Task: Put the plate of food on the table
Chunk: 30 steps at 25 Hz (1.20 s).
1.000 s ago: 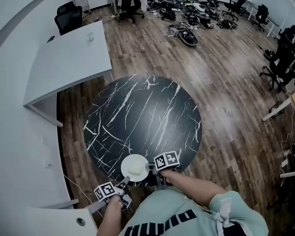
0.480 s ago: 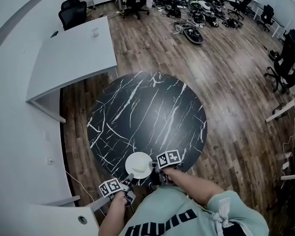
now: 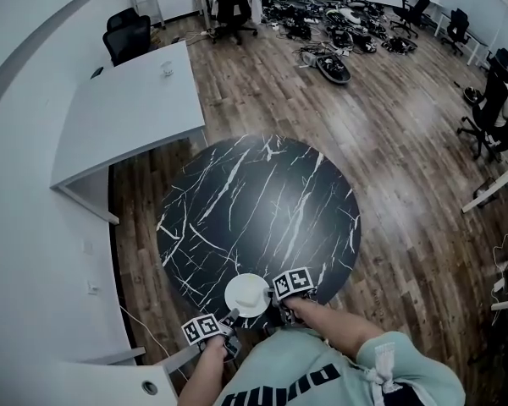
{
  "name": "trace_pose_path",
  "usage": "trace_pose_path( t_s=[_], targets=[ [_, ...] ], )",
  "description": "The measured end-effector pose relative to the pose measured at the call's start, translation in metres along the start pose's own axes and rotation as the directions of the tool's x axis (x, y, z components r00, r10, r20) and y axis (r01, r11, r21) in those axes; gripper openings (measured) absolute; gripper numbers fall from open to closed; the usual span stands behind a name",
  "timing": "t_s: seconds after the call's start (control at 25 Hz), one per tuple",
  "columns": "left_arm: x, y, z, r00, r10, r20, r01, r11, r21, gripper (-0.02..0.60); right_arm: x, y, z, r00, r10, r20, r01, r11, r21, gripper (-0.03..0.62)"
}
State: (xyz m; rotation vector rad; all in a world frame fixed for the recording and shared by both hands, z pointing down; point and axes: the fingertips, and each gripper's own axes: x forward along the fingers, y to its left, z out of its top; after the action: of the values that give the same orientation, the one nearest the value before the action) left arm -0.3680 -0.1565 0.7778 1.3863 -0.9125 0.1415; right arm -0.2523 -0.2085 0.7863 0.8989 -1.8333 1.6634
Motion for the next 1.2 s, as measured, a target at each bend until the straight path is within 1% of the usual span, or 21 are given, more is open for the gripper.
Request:
trace_pose_path(
  t_s=[0.24,0.36,0.56,0.72,0.8,0.96,1.08,1.2],
  targets=[
    [0.004,0.011,-0.007,0.998,0.053,-0.023,-0.053,0.999,0.006,0.037,0.004,-0.001,-0.004,1.0,-0.017,-0.01,0.016,0.999,-0.034,0.038],
    [0.005,0.013,-0.008,0.996,0.089,-0.027,-0.087,0.995,0.048,0.049,0.004,0.0,-0.003,1.0,-0.021,-0.002,0.021,0.998,-0.066,0.038],
    [0.005,0.011,-0.007,0.993,0.115,-0.025,-0.111,0.985,0.13,0.057,0.002,-0.001,-0.003,0.999,-0.045,0.006,0.045,0.993,-0.108,0.041],
    [0.001,0.006,-0.011,0.994,0.111,-0.02,-0.106,0.981,0.16,0.106,-0.006,-0.003,0.0,0.998,-0.058,0.028,0.061,0.99,-0.13,0.044],
    [0.0,0.004,-0.011,0.994,0.108,-0.011,-0.105,0.98,0.17,0.126,-0.011,-0.005,0.003,0.997,-0.058,0.045,0.063,0.989,-0.134,0.044],
    [-0.004,0.002,-0.016,0.992,0.123,0.008,-0.122,0.973,0.195,0.135,-0.023,-0.008,0.006,0.994,-0.062,0.086,0.074,0.986,-0.147,0.044],
    [-0.013,0.005,-0.017,0.984,0.167,0.055,-0.175,0.958,0.226,0.135,-0.036,-0.009,0.009,0.989,-0.069,0.129,0.093,0.978,-0.189,0.044],
    [-0.028,0.007,-0.018,0.97,0.213,0.119,-0.236,0.944,0.229,0.132,-0.054,-0.009,0.006,0.985,-0.064,0.163,0.098,0.972,-0.212,0.043]
  ],
)
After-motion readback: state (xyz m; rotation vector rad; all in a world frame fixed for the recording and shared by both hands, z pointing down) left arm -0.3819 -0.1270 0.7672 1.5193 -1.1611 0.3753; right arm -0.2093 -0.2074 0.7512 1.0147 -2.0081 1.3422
